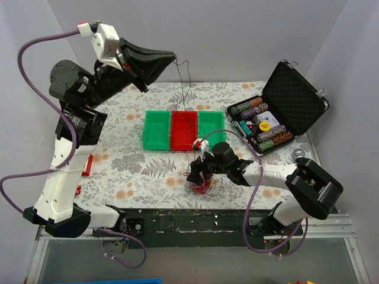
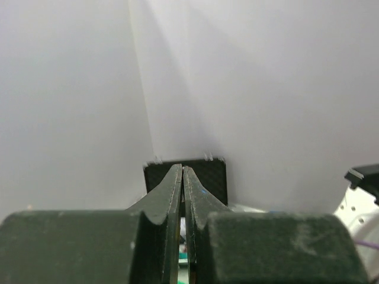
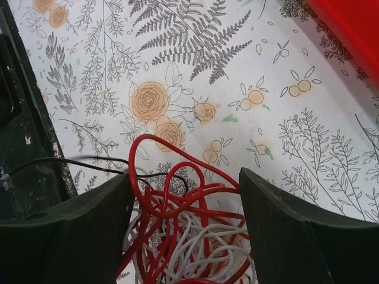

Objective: Untangle the cables

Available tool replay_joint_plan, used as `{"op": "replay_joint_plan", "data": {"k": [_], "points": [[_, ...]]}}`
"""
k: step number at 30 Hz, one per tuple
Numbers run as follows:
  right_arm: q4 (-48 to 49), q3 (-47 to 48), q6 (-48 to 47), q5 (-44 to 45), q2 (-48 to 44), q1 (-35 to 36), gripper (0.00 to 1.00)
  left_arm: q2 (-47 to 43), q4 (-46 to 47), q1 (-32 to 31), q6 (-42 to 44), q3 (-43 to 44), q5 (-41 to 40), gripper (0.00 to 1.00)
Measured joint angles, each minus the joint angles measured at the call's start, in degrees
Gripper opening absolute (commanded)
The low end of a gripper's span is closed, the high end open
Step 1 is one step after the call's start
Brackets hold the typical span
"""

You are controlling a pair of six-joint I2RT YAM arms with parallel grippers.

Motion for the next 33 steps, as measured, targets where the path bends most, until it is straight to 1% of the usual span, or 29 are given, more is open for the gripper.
{"op": "replay_joint_plan", "data": {"k": [5, 10, 14, 16, 21, 23, 26, 29, 33], "points": [[-0.09, 0.33, 0.0, 0.26, 0.2, 0.0, 0.78, 3.63, -0.09, -0.04, 1.55, 10.51, -2.56, 0.0], [-0.37, 1.49, 0.0, 0.31, 1.16, 0.0, 0.78, 6.84, 1.75, -0.07, 4.48, 17.29, -7.54, 0.0], [-1.86, 1.81, -0.04, 0.39, 1.99, 0.0, 0.75, 8.87, 6.14, -0.04, 6.6, 21.11, -10.86, 0.0], [-2.89, 1.9, -0.13, 0.39, 2.93, 0.0, 0.75, 9.27, 8.85, -0.04, 7.39, 22.45, -11.78, 0.0], [-4.61, 2.73, -0.28, 0.42, 4.66, 0.0, 0.74, 8.44, 13.68, -0.04, 9.14, 23.12, -12.2, 0.0], [-4.87, 2.91, -0.48, 0.44, 4.63, 0.02, 0.74, 7.26, 15.13, -0.04, 9.86, 21.44, -12.92, 0.0], [-5.27, 2.93, -0.79, 0.48, 4.26, 0.02, 0.72, 3.3, 16.44, -0.04, 11.04, 14.25, -14.36, 0.0], [-6.51, 2.75, -1.2, 0.52, 2.32, 0.02, 0.7, -2.01, 18.32, -0.07, 12.9, 2.56, -17.49, 0.0], [-6.73, 1.03, -1.81, 0.55, -3.34, 0.13, 0.7, -6.75, 20.09, -0.07, 16.55, -13.51, -24.55, 0.0]]}}
